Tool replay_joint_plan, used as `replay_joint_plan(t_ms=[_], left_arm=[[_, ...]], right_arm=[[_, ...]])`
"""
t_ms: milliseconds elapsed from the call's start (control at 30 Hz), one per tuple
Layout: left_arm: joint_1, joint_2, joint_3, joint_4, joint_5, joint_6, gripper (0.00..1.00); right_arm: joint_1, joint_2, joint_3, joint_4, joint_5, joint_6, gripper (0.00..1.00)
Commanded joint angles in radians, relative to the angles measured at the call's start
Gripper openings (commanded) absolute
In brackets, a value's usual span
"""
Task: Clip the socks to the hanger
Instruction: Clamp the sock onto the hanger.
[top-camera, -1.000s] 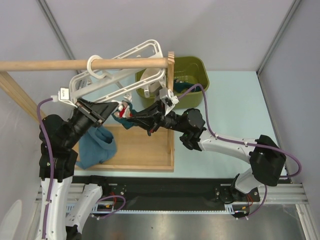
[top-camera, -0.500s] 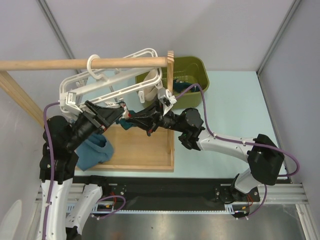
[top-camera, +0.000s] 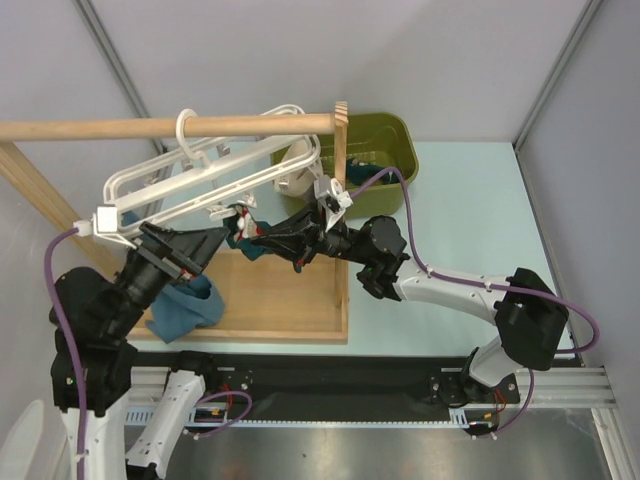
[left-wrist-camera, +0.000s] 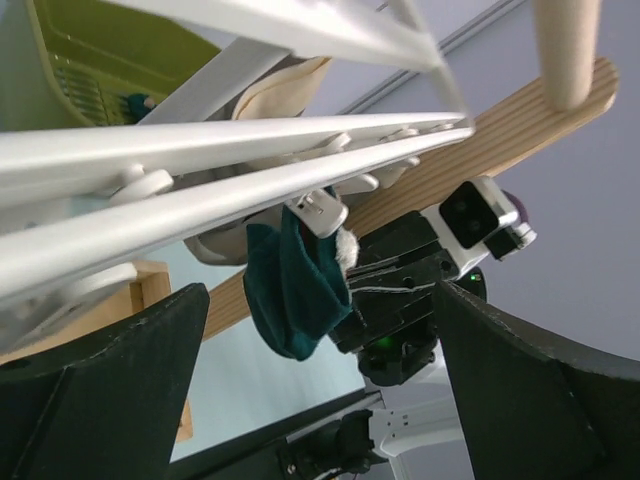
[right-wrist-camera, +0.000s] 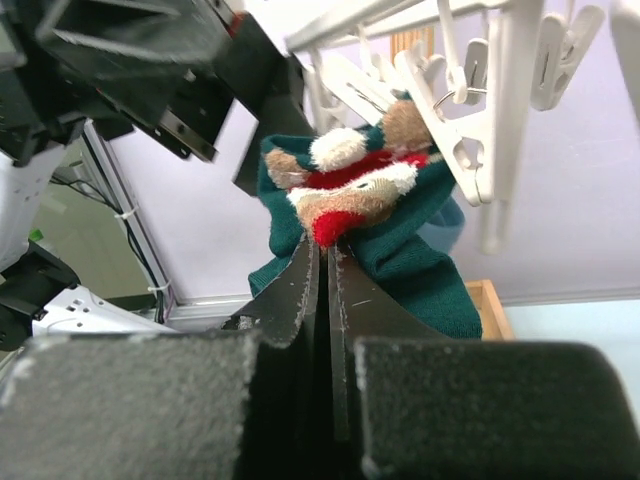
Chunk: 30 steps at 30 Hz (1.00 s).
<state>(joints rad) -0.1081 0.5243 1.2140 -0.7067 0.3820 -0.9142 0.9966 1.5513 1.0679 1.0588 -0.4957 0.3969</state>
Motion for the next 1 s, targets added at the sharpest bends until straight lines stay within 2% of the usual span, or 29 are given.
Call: replay_joint_plan(t_ms=[0, 167, 267, 367, 400, 567, 800, 967], left_arm=[[-0.005, -0.003, 0.067, -0.031, -0.066, 0.046, 0.99], [-0.004, 0.009, 0.143, -0.103, -0.126, 0.074, 1.0], [-0.005, 0.006, 0.16, -0.123, -0.117, 0.086, 0.99], [-0.005, -0.017, 0.148, -0.108, -0.088, 0.098, 0.93], [-0.005, -0.029, 0.142, -0.102, -0.063, 0.101, 0.92], [-0.005, -0.15, 0.073, -0.016, 0.015, 0.057, 0.83], [-0.005, -0.199, 0.035, 0.098, 0.175, 0.0, 0.78], [-0.007, -0.133, 0.174, 0.021, 0.232, 0.078, 0.73]], right_arm=[[0.0, 0.003, 0.026, -0.003, -0.004, 0.02, 0.0], [0.019, 0.001, 0.032, -0.042, -0.012, 0.007, 0.0], [0.039, 0.003, 0.046, -0.069, -0.011, -0.013, 0.04], [0.057, 0.013, 0.07, -0.124, 0.002, -0.036, 0.23], [0.06, 0.015, 0.079, -0.129, 0.002, -0.036, 0.33], [0.083, 0.021, 0.083, -0.152, 0.022, -0.024, 0.56], [0.119, -0.046, 0.063, -0.301, 0.074, -0.093, 0.57], [0.139, -0.117, 0.059, -0.512, 0.199, -0.15, 0.57]])
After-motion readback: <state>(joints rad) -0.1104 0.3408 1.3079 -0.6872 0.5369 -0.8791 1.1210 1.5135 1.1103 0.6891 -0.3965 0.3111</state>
